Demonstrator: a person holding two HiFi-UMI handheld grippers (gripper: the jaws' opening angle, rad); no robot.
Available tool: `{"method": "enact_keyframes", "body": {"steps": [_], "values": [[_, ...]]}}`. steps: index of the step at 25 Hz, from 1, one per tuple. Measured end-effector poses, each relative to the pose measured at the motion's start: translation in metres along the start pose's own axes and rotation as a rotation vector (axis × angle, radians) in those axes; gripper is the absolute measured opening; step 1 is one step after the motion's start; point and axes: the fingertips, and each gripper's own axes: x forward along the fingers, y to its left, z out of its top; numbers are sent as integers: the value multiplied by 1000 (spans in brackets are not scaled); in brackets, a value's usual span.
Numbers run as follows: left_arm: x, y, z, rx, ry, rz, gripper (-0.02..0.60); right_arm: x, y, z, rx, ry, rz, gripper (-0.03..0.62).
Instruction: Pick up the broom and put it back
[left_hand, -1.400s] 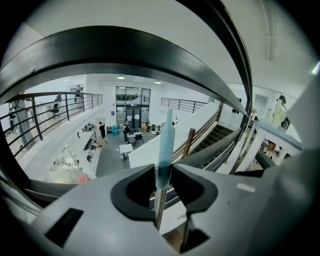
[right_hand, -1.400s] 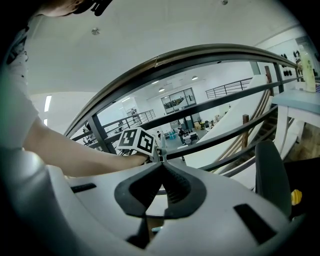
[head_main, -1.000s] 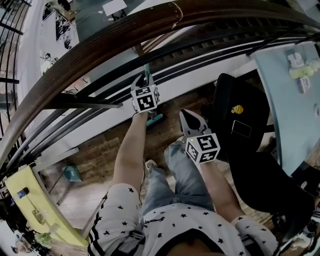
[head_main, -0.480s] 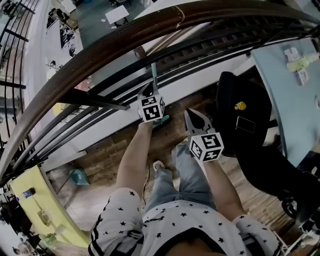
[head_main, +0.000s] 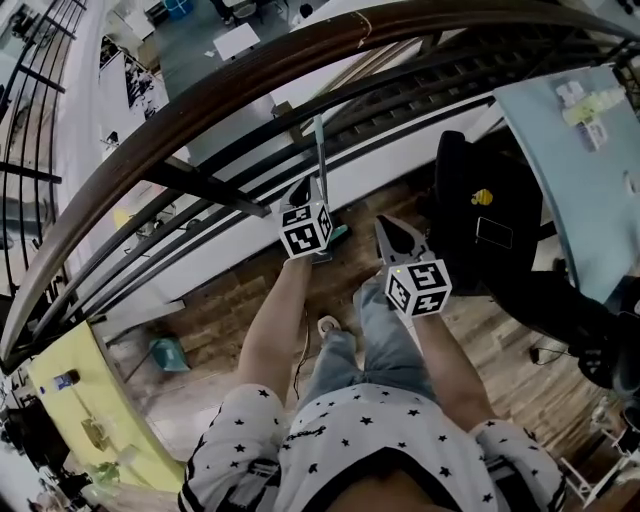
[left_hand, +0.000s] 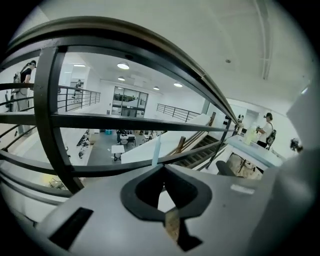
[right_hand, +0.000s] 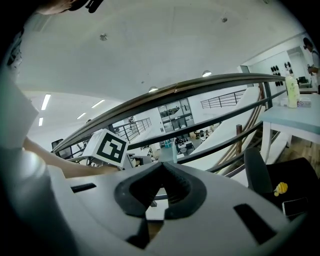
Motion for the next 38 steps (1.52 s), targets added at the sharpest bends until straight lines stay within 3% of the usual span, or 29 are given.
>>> {"method": "enact_keyframes", "body": {"steps": [21,38], "values": [[-190,-25,-15,-57,-2,-127,12,-88,88,-8,-48,-22,50,-6],[-305,-9,-22,-65,-31,-139,12,-128,168,-9,-112,-46,124,-6]]}}
